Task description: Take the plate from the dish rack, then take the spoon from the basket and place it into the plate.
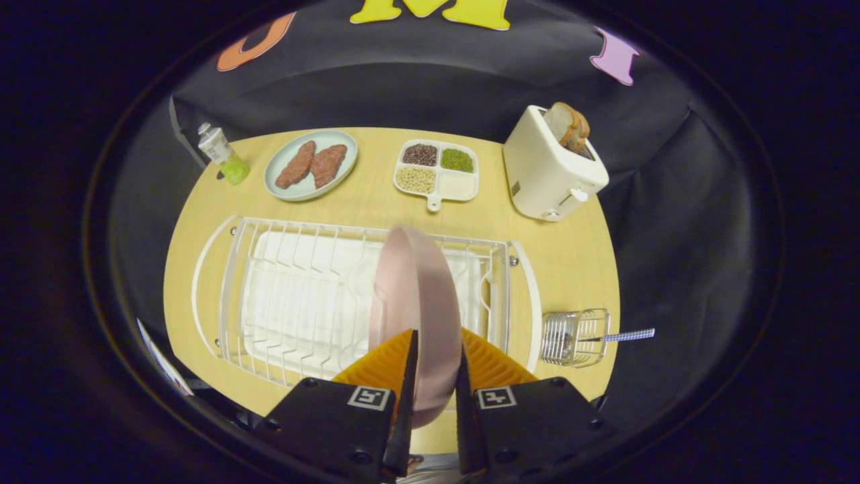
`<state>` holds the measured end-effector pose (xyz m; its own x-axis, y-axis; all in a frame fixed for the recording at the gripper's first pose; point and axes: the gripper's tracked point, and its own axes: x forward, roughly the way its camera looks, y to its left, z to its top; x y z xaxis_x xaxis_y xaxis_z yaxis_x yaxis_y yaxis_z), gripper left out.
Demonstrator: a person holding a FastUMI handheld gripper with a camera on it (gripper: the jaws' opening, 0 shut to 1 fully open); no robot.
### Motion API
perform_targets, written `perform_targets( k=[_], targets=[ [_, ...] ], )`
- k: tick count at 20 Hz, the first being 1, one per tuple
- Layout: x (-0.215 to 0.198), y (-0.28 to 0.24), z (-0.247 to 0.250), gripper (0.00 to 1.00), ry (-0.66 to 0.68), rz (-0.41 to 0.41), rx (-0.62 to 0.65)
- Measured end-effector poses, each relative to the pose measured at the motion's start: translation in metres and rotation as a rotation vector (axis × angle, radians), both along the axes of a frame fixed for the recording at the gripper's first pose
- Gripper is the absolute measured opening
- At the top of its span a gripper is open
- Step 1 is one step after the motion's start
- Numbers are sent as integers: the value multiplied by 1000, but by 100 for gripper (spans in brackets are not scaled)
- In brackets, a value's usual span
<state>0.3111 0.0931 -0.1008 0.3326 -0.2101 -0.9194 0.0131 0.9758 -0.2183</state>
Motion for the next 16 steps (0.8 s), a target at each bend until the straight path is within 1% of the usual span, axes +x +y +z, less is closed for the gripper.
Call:
perform_targets(
  k=[3,5,7,10,13,16],
  targets=[
    [-2,-4,11,28,-40,-24,-30],
    [-3,-9,19,27,-70,-23,-59],
    [-6,-14,27,27,-100,-38,-89],
    [-16,-20,40,27,-139,-32,-115],
    [-36,-17,54,27,-168,-15,-104],
    [-64,-10,55,27,-180,23,-40]
  ],
)
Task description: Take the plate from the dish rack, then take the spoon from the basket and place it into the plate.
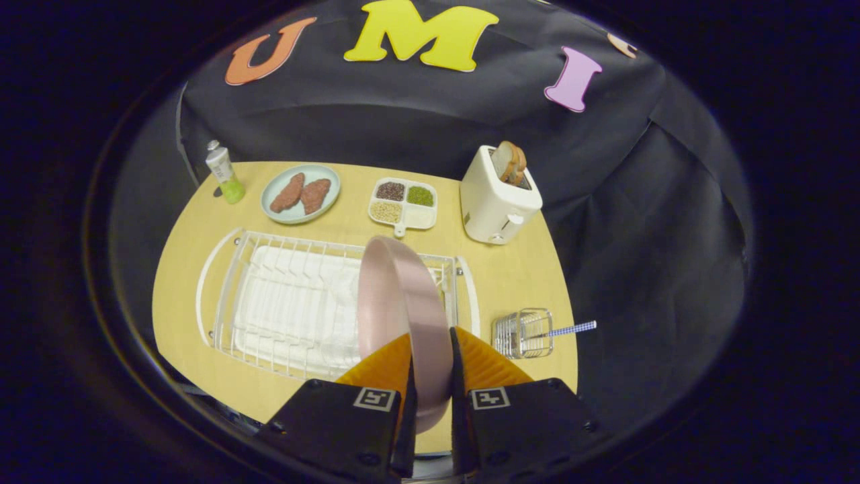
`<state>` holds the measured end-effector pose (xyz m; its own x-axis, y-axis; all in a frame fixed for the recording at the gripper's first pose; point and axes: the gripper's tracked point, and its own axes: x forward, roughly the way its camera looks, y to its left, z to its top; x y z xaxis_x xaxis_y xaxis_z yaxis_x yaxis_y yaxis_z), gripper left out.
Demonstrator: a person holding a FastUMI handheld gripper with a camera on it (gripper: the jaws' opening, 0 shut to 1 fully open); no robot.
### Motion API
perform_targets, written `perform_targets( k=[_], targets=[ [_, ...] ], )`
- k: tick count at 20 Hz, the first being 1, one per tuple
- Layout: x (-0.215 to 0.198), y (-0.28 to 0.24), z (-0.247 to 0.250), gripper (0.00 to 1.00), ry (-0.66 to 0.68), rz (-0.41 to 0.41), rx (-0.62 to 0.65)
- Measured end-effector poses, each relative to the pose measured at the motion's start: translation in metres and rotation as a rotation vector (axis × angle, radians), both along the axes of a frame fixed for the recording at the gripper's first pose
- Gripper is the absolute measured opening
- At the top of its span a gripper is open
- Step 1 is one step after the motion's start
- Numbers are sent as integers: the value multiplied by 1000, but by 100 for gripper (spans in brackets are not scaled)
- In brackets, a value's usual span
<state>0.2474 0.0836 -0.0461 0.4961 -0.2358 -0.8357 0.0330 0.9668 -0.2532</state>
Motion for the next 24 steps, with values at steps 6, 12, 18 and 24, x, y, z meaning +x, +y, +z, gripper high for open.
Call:
perform_targets(
  k=[6,12,18,24],
  targets=[
    [-77,17,-37,27,-38,123,170],
    [-138,17,-98,27,-41,127,349],
    [-160,7,-149,27,-44,106,413],
    [-168,-16,-180,31,-60,96,504]
  ],
)
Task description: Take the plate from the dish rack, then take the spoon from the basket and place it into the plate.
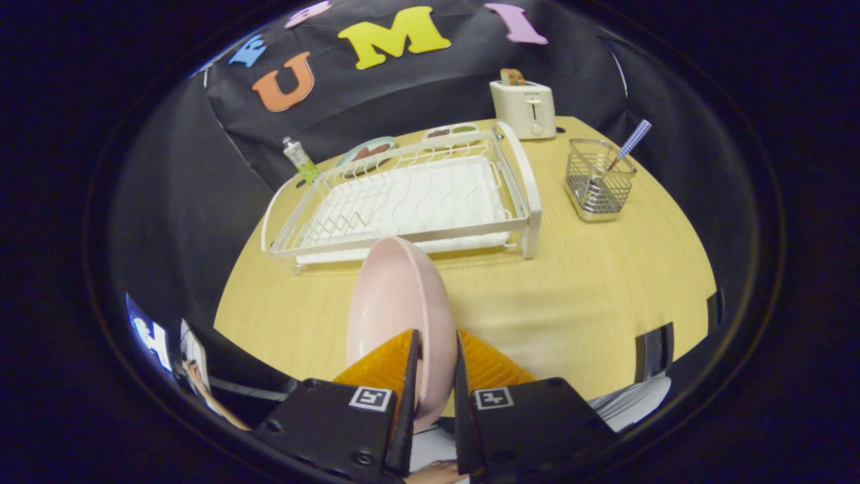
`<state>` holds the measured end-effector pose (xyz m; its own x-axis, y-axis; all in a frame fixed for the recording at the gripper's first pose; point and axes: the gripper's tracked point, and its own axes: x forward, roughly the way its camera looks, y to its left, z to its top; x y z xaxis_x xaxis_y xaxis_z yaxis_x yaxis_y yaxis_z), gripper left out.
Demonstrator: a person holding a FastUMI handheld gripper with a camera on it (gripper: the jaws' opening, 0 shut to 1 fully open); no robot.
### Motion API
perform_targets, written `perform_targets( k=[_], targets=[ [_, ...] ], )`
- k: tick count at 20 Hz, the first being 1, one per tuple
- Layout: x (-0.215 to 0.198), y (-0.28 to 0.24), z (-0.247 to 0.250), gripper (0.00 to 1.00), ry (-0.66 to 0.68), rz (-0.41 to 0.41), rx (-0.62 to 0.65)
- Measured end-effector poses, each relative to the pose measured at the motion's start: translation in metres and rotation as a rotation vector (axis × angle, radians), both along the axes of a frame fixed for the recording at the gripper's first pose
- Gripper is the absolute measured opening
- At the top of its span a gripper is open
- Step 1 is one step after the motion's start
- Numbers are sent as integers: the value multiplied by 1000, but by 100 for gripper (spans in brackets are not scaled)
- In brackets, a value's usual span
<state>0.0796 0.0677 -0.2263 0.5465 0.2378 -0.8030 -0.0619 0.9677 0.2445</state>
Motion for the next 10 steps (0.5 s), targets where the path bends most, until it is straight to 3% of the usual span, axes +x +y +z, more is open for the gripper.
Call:
perform_targets(
  k=[5,10],
  targets=[
    [3,-22,-26,40,3,2,67],
    [12,-44,-51,51,-10,-5,45]
  ],
)
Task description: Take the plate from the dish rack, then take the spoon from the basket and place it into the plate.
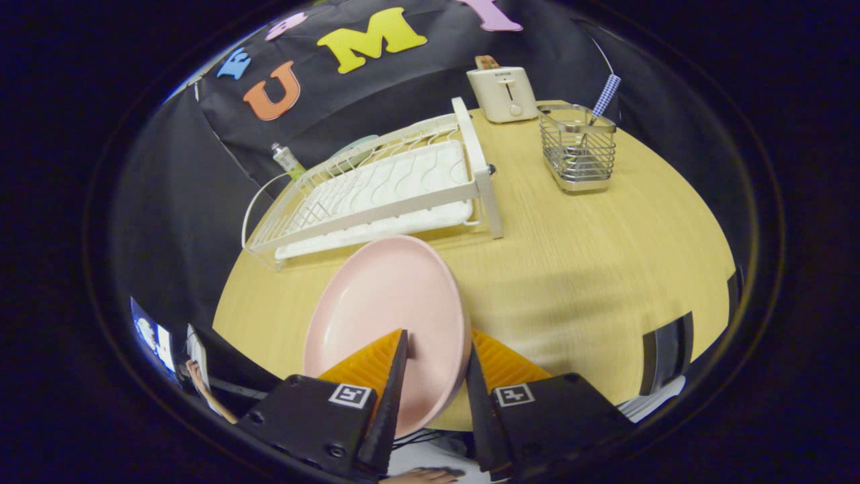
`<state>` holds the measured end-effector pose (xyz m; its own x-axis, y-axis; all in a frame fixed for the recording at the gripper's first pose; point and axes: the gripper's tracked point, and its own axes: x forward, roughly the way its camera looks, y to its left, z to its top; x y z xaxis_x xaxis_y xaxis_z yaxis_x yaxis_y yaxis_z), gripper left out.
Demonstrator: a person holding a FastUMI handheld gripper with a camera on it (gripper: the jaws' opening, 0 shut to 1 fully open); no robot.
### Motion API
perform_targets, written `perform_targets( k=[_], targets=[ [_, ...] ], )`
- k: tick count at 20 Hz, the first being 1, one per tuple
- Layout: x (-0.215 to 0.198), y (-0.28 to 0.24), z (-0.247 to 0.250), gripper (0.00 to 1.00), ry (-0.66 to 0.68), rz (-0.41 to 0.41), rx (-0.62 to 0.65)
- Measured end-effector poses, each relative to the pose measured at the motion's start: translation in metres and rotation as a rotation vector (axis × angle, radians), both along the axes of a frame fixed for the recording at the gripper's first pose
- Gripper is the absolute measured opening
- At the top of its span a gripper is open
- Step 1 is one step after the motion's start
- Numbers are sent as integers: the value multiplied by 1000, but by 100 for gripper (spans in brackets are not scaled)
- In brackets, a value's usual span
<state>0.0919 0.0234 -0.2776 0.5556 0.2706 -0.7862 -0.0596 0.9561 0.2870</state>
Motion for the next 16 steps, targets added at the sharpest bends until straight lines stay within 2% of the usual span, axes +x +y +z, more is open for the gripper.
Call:
perform_targets(
  k=[3,7,11,13,14,16],
  targets=[
    [2,-10,-8,58,-5,-8,6],
    [23,-49,2,59,-162,-63,-144],
    [37,-67,19,75,-343,-67,-156],
    [46,-91,26,80,-424,-121,-228],
    [51,-103,28,88,-465,-144,-270],
    [56,-124,37,95,-536,-185,-336]
  ],
)
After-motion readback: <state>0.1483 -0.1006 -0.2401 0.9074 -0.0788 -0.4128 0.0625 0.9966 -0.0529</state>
